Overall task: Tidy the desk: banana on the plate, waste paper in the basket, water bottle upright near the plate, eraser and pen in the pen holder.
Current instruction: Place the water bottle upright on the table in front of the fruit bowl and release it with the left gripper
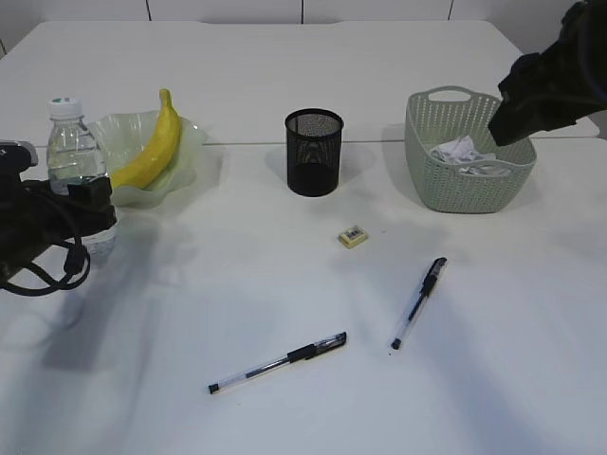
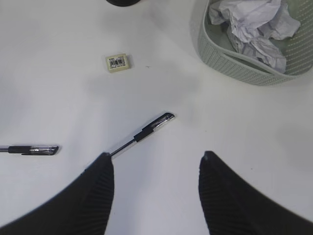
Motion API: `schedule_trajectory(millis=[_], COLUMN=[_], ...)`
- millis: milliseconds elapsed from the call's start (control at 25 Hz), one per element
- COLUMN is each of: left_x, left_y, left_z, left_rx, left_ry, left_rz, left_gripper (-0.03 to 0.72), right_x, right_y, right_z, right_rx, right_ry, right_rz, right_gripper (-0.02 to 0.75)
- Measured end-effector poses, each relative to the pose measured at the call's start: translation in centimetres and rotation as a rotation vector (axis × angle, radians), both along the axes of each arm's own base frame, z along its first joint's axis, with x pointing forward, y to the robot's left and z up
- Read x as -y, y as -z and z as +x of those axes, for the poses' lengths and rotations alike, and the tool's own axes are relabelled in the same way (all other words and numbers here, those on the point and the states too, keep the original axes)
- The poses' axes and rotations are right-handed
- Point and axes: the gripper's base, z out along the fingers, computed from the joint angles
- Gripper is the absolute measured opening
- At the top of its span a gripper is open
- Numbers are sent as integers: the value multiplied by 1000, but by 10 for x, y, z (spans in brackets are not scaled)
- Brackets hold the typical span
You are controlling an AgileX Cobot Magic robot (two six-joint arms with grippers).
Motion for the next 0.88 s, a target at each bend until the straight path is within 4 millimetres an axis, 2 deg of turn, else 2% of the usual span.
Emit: schedule_trajectory(millis=[240,480,880], left_x=[-4,-2,0], left_y=[13,9,21], left_z=[11,25,41], left_rx=[-15,29,36], left_ry=[-1,12,16], left_rz=[9,9,9], left_gripper=[382,382,382], right_x=[0,0,0], right_y=[0,0,0], right_z=[0,0,0], right_rx=[-1,-2,-6], right_ry=[5,12,20], right_rz=[3,7,12], right_gripper=[410,410,410])
